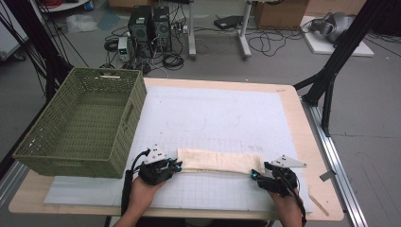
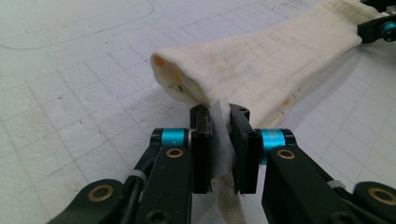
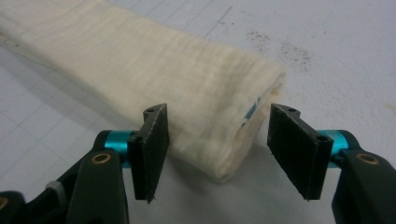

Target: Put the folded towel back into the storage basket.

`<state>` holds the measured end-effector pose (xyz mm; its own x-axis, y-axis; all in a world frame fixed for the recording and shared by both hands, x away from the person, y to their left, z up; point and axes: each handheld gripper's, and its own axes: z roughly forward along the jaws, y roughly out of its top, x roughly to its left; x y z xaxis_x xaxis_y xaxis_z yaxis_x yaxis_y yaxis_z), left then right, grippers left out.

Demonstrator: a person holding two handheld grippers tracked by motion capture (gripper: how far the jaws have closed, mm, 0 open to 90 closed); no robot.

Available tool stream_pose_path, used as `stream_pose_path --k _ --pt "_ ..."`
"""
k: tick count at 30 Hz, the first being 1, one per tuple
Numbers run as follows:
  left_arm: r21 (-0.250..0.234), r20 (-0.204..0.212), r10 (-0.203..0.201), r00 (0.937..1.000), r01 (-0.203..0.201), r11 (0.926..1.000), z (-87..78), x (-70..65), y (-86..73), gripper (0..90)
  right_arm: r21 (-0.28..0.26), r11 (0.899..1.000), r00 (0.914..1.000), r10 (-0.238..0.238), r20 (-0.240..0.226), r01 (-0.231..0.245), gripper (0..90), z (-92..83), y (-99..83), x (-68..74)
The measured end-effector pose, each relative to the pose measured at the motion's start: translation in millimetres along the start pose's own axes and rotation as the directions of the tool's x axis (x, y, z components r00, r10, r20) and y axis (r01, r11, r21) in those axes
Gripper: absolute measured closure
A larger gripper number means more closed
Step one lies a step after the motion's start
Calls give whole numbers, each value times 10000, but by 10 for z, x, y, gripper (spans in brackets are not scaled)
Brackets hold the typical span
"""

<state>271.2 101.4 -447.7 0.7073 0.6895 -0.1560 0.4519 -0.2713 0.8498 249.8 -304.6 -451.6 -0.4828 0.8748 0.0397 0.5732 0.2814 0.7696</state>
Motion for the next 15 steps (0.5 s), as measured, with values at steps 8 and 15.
stream_pose_path --k 8,15 --pt "-41 7 12 10000 -12 10000 -4 0 0 796 145 9996 9986 261 -460 -254 548 -10 -7 7" --pt "-23 -60 56 10000 -56 10000 13 -4 -1 800 482 9981 9959 424 -799 -386 788 -22 28 40"
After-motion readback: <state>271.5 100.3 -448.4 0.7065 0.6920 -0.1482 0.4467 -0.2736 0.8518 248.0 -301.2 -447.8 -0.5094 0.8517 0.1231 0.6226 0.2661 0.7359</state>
